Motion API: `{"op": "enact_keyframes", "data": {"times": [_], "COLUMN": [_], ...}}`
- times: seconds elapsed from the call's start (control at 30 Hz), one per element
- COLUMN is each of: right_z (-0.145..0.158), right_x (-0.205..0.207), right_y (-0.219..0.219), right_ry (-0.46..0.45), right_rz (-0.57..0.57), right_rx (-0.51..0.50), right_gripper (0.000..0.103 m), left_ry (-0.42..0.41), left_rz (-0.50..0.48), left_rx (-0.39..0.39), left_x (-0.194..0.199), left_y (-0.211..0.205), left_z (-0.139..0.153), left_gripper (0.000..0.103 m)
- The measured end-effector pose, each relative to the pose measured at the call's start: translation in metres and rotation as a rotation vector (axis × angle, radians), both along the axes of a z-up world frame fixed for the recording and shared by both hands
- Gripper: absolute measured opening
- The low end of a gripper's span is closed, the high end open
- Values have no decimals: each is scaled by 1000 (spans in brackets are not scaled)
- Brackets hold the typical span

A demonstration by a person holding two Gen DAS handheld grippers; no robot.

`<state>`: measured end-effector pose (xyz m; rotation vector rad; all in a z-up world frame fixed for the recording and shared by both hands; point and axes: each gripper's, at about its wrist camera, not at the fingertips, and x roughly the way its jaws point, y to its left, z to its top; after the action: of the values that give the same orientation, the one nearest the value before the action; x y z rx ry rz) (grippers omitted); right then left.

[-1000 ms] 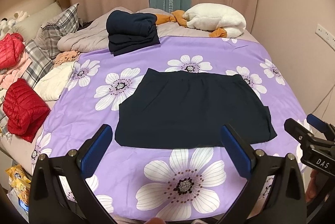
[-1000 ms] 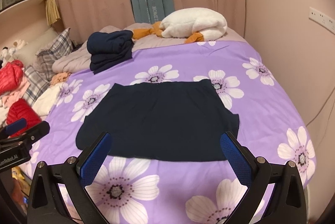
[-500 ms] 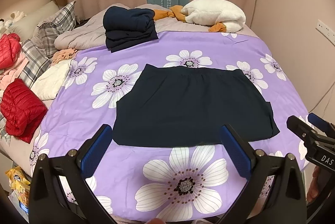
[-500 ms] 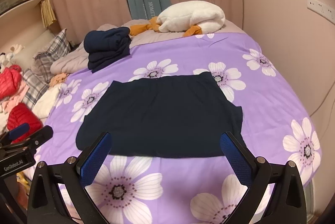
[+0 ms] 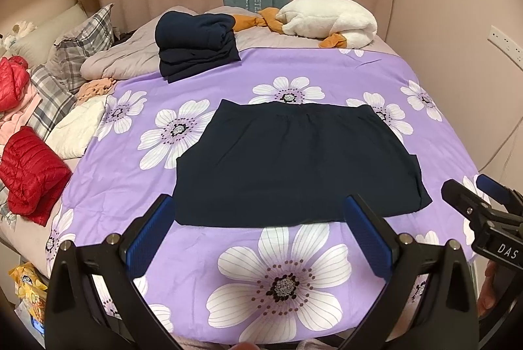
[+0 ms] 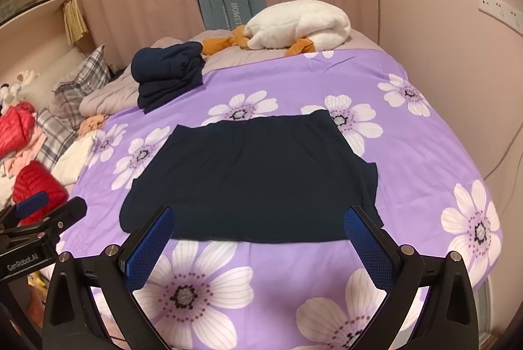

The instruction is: Fold large clothes

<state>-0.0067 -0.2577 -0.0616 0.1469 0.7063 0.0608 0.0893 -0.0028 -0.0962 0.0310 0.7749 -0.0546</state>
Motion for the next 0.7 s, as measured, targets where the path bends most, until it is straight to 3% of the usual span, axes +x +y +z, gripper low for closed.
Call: {"op": "enact_keyframes", "data": {"times": [0.7], "right_z": [1], "right_x": [-1], "right_y": [6], "right_ry": [-4], "right_rz": [6], "right_rx": [-4], "right_gripper": [102], "left_ry": [1], "left_rz": [-24], "left_rx": [-17], "left_x": [-3], "left_y": [-7], "left_z": [2], "left_gripper": [103]}}
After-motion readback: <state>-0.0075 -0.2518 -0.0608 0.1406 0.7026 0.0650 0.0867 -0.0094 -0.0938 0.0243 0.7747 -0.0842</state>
